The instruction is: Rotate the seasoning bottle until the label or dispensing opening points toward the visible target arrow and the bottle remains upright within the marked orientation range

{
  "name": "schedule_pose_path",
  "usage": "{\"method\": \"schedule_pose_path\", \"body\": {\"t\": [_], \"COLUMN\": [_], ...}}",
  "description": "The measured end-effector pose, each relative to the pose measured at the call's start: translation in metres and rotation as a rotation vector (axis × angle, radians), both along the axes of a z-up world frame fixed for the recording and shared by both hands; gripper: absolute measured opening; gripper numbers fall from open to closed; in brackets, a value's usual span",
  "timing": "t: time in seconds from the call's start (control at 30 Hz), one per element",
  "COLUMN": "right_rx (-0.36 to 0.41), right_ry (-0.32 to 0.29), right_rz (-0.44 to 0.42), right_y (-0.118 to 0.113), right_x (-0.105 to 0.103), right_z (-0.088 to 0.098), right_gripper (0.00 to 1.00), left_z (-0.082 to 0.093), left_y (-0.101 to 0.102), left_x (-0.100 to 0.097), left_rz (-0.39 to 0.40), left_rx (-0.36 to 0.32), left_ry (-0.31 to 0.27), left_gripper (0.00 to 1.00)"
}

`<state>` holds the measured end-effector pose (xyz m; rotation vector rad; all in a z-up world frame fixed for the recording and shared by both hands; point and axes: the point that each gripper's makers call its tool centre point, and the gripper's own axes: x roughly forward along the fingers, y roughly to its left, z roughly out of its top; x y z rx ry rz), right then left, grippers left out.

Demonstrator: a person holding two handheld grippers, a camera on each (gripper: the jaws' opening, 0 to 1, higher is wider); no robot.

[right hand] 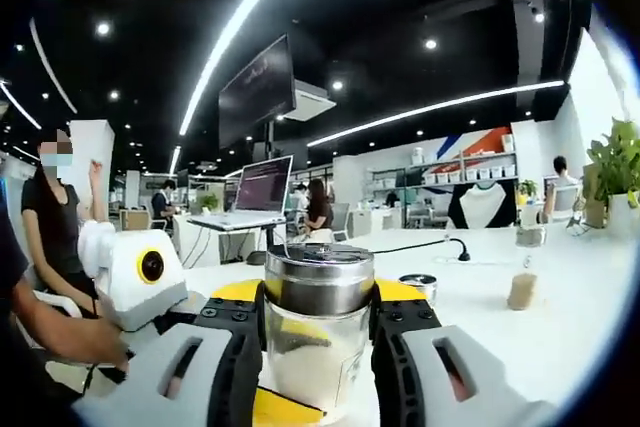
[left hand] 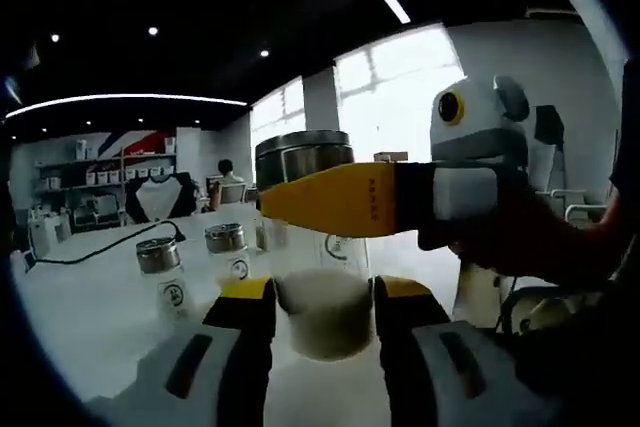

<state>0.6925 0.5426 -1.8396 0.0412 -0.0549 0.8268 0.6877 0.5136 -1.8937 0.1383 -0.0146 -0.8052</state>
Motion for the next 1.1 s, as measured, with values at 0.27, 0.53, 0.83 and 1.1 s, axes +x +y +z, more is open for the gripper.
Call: {"method": "schedule_pose_path", "body": {"t": [0.27,0.53,0.83,1.1], "right_rx": [0.052,0.017,-0.130,-0.128], "right_ry": [0.008,-0.031,-0.124,-0.115], "right_rz": [-0.082,-0.048,0.166,0.319], "right_y": [-0.002,0.001,0.006,0.006], "right_x": [0.005,-0.001,-0.020,-0.036], "right_z": [0.003,0.000,-0.004,-0.005], "right_gripper": [0.39,0.39,0.37,0.40], "left_z": [0.000,-0.006,-0.006,-0.004], "left_y": [0.001,0.002,0.004,-0.005], "left_x": [0.005,0.011,0.004,-0.019], "left_rz": [0.042,0.057,-0.064,-0.279], "left_rx": [0.016,0.025,-0.004,0.032], "left_ry": [-0.037,-0.016,0.036,0.012], "left_gripper": [0.45,0.44,0.43,0.43]}}
